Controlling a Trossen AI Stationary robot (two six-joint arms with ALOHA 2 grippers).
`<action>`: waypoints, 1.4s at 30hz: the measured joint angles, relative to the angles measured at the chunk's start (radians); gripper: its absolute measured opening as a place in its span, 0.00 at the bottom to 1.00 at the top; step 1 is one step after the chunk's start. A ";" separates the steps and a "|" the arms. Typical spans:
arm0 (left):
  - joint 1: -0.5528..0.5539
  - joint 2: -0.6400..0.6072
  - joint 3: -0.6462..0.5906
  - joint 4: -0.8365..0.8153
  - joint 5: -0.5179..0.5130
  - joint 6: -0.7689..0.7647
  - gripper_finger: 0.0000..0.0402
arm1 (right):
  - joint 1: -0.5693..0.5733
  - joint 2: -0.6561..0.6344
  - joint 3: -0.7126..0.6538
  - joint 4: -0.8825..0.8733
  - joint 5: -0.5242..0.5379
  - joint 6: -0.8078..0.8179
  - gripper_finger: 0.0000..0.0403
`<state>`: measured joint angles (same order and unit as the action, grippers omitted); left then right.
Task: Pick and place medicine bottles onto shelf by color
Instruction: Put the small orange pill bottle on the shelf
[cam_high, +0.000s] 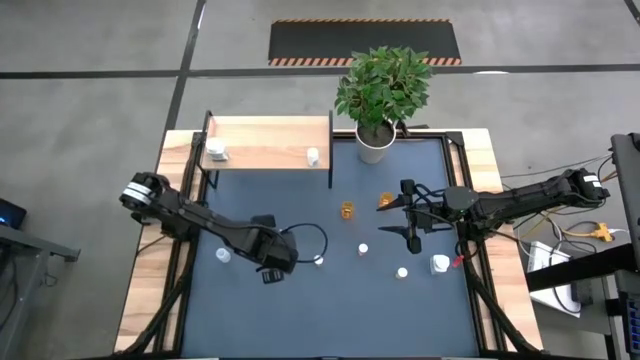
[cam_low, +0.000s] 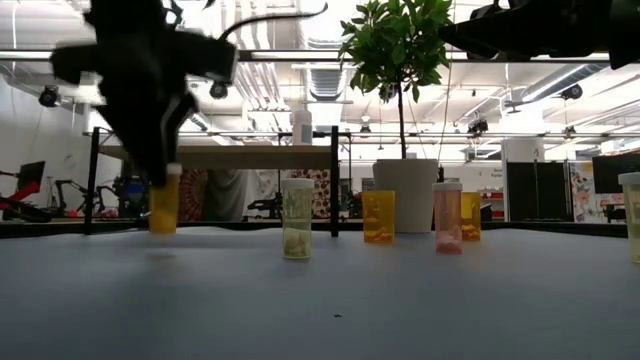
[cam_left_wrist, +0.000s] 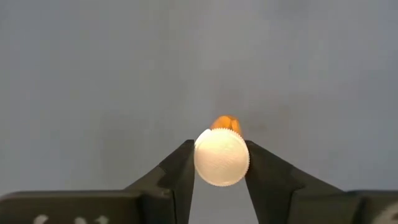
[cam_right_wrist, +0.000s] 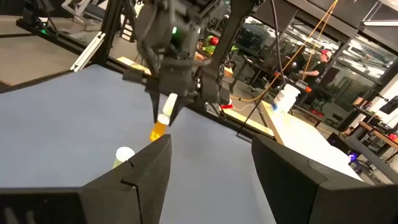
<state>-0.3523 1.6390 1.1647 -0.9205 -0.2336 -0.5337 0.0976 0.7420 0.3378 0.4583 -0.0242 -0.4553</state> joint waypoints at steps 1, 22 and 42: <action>0.004 -0.002 0.026 -0.015 0.004 0.016 0.28 | 0.000 0.000 0.000 0.000 0.000 0.000 0.53; 0.551 -0.161 0.445 -0.400 -0.013 0.389 0.28 | 0.000 0.000 0.000 0.000 0.000 0.002 0.53; 1.120 -0.077 0.470 -0.214 -0.011 0.642 0.28 | 0.000 0.000 0.000 -0.005 0.000 0.002 0.53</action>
<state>0.7672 1.5622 1.6348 -1.1345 -0.2449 0.1087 0.0975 0.7420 0.3378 0.4538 -0.0238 -0.4534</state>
